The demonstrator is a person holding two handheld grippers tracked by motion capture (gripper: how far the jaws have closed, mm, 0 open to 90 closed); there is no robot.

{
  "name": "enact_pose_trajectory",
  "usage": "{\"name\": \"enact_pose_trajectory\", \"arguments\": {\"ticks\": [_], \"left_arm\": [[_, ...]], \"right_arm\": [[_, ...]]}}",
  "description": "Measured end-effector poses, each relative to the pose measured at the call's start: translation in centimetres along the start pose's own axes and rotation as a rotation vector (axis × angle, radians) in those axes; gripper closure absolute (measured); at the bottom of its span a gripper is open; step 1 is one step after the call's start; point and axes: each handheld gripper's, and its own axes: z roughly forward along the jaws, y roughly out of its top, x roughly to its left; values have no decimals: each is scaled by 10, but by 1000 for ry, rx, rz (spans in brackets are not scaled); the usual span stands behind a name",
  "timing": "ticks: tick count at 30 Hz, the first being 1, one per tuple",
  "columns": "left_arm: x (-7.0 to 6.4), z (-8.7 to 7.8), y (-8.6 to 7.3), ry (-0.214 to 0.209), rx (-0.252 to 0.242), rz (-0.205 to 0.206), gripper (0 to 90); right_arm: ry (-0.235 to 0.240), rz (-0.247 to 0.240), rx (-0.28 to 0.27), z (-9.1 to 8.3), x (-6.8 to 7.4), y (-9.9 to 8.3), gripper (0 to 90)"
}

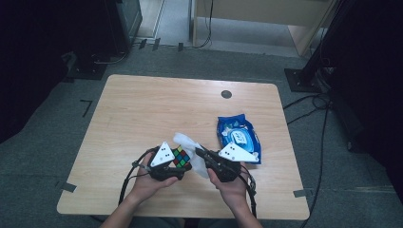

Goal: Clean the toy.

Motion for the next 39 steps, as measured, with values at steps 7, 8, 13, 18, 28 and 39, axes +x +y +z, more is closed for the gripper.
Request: {"name": "enact_pose_trajectory", "arguments": {"ticks": [7, 8, 13, 18, 28, 39], "left_arm": [[-12, 3, 2, -18, -12, 32, 339], [-12, 2, 2, -15, -11, 22, 339], [-9, 0, 3, -20, -19, 3, 339], [-6, -6, 7, 4, -45, 0, 340], [7, -10, 3, 67, -31, -9, 340], [-8, -5, 6, 50, -22, 35, 340]], "right_arm": [[24, 28, 15, 9, 4, -7, 890], [13, 22, 17, 11, 5, -9, 889], [-37, 16, 15, 14, 4, -15, 886], [-104, 27, 47, 18, -6, -23, 884], [-124, 33, 6, 8, -14, -16, 885], [29, 16, -61, 9, 10, -12, 884]]}}
